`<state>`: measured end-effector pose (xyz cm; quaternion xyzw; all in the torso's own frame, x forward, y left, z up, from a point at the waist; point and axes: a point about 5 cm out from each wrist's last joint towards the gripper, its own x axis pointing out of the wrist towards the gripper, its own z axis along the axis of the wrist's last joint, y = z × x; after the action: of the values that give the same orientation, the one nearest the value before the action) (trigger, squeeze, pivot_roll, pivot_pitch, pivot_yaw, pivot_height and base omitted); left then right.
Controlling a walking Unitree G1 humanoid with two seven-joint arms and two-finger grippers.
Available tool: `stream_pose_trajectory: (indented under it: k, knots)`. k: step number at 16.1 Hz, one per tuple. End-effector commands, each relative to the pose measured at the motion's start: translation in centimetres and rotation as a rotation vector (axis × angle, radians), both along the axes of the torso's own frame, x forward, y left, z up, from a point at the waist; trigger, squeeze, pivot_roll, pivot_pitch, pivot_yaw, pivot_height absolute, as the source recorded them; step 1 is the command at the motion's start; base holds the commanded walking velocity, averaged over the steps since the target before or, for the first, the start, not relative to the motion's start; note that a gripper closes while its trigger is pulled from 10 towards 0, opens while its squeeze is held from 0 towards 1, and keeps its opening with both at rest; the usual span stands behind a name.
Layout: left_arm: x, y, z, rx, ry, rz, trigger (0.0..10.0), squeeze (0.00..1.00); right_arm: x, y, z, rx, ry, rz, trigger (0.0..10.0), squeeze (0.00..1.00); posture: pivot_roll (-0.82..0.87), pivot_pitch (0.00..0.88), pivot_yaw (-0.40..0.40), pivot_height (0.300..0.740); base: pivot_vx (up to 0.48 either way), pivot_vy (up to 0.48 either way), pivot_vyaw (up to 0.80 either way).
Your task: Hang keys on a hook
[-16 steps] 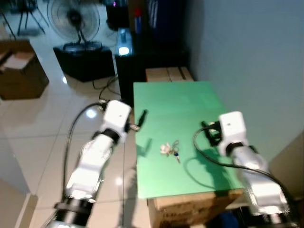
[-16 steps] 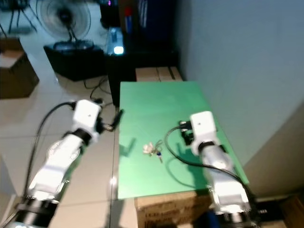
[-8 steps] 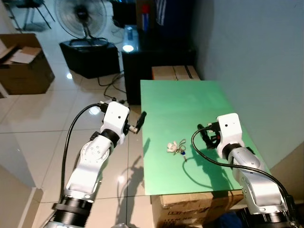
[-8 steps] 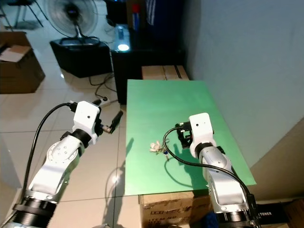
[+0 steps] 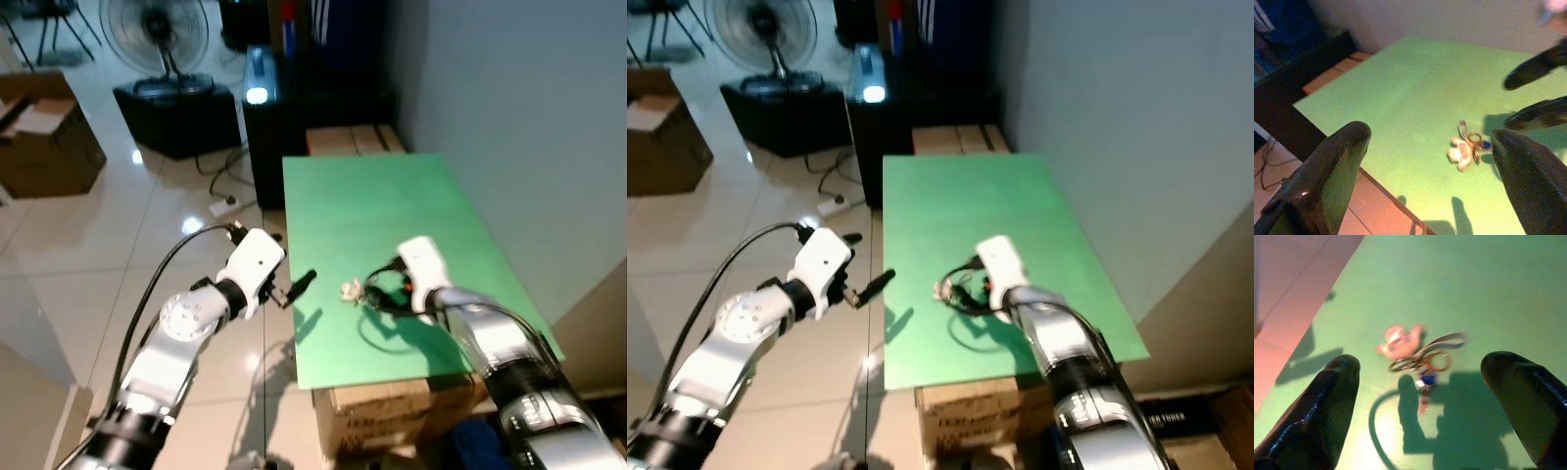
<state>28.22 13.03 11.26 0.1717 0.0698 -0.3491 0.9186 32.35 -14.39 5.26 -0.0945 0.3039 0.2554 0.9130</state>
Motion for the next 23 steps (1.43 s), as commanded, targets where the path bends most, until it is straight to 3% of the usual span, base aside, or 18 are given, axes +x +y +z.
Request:
stream_pose_trajectory:
  k: [1, 5, 10, 11, 12, 13, 18, 23]
  knots:
    - [-0.4, 0.4, 0.0, 0.014, 0.017, -0.01, 10.0, 0.0, 0.7, 0.6, 0.0, -0.048, 0.012, 0.053, 10.0, 1.0, -0.04, 0.11, 0.028, 0.718, 0.0, 0.0, 0.0]
    - [-0.6, 1.0, 0.4, 0.023, 0.027, -0.001, 10.0, 0.0, 2.7, 2.3, 1.3, -0.074, 0.036, 0.051, 10.0, 1.0, -0.04, 0.127, 0.025, 0.718, 0.0, 0.0, 0.0]
    - [-1.3, 0.8, 0.6, 0.026, 0.037, -0.009, 10.0, 0.0, 2.5, 2.8, 0.5, -0.159, 0.097, 0.042, 10.0, 1.0, -0.03, 0.165, 0.01, 0.718, 0.0, 0.0, 0.0]
    - [-1.6, 0.9, 0.6, 0.027, 0.041, -0.008, 10.0, 0.0, 2.5, 2.6, 0.3, -0.187, 0.097, 0.022, 10.0, 0.84, -0.03, 0.174, 0.008, 0.718, 0.0, 0.0, 0.0]
    - [-1.7, 0.9, 0.7, 0.027, 0.043, -0.007, 10.0, 0.0, 2.5, 2.4, 0.2, -0.199, 0.091, 0.0, 10.0, 0.09, -0.02, 0.178, 0.009, 0.718, 0.0, 0.0, 0.0]
    - [-1.8, 0.9, 0.7, 0.028, 0.045, -0.006, 10.0, 0.0, 2.7, 2.2, 0.3, -0.205, 0.077, -0.033, 10.0, 0.0, -0.02, 0.181, 0.011, 0.718, 0.0, 0.0, 0.0]
    - [-2.1, 0.7, 1.0, 0.026, 0.05, -0.009, 10.0, 0.0, 2.8, 2.2, 0.4, -0.223, 0.058, -0.086, 10.0, 0.0, -0.01, 0.197, 0.01, 0.718, 0.0, 0.0, 0.0]
    - [-2.2, 0.7, 1.2, 0.031, 0.051, -0.01, 10.0, 0.0, 3.2, 2.2, 0.8, -0.175, 0.015, -0.154, 10.0, 0.0, 0.0, 0.216, 0.025, 0.718, 0.0, 0.0, 0.0]
